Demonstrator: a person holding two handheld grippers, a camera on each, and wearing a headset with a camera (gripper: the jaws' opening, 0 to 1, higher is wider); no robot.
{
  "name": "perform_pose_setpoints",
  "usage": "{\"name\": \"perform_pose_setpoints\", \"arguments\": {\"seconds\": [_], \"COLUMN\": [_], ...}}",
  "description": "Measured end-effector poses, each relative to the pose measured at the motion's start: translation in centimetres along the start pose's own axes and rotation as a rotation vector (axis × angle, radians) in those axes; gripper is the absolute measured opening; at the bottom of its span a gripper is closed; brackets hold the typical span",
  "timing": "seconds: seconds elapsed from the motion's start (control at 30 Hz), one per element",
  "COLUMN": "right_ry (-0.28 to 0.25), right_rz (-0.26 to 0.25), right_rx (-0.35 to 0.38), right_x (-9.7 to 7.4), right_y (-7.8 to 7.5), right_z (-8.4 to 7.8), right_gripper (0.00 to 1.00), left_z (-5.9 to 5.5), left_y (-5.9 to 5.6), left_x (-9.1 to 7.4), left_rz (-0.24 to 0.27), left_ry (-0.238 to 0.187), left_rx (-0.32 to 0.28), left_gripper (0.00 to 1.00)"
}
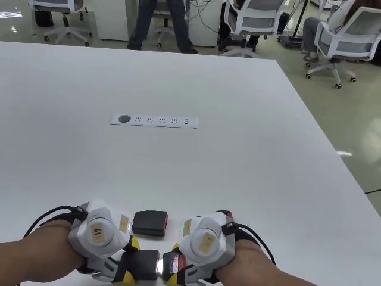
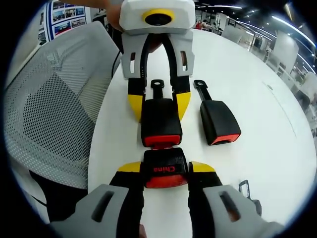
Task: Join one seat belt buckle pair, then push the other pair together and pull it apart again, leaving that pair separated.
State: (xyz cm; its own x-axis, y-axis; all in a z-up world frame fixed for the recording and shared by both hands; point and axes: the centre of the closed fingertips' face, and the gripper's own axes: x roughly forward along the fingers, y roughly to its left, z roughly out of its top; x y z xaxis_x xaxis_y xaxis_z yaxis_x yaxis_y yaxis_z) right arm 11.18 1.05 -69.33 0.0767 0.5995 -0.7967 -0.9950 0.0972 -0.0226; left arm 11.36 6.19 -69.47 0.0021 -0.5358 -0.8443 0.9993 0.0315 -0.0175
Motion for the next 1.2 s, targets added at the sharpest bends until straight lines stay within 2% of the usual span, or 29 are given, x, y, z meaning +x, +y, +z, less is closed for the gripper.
{"name": "perform_pose_setpoints", "arguments": {"seconds": [0.07, 0.13, 0.2, 0.63, 1.2], "right_ry": [0.004, 0.019, 0.035, 0.046, 0.060], "right_rz": [-0.004, -0.007, -0.006, 0.000, 0.002], "right_rx": [-0.002, -0.021, -0.034, -0.026, -0.016], "right_x": [-0.15, 0.56, 0.24, 0.16, 0.42], "right_y": [0.27, 0.02, 0.10, 0.06, -0.18], "right_z": [-0.03, -0.52, -0.50, -0.56, -0.50], "right_gripper": [0.32, 0.31, 0.31, 0.31, 0.32], "left_z": [0.05, 0.07, 0.14, -0.39, -0.39], "left_y": [-0.12, -0.17, -0.20, 0.08, 0.29], "left_x": [-0.10, -0.10, -0.08, 0.06, -0.01], "left_rz": [-0.001, -0.005, -0.013, -0.011, -0.002], "left_ry": [0.002, 0.006, 0.012, 0.009, 0.021], "left_rx": [0.004, 0.012, 0.018, 0.015, 0.012], "left_gripper": [0.32, 0.32, 0.32, 0.32, 0.33]}}
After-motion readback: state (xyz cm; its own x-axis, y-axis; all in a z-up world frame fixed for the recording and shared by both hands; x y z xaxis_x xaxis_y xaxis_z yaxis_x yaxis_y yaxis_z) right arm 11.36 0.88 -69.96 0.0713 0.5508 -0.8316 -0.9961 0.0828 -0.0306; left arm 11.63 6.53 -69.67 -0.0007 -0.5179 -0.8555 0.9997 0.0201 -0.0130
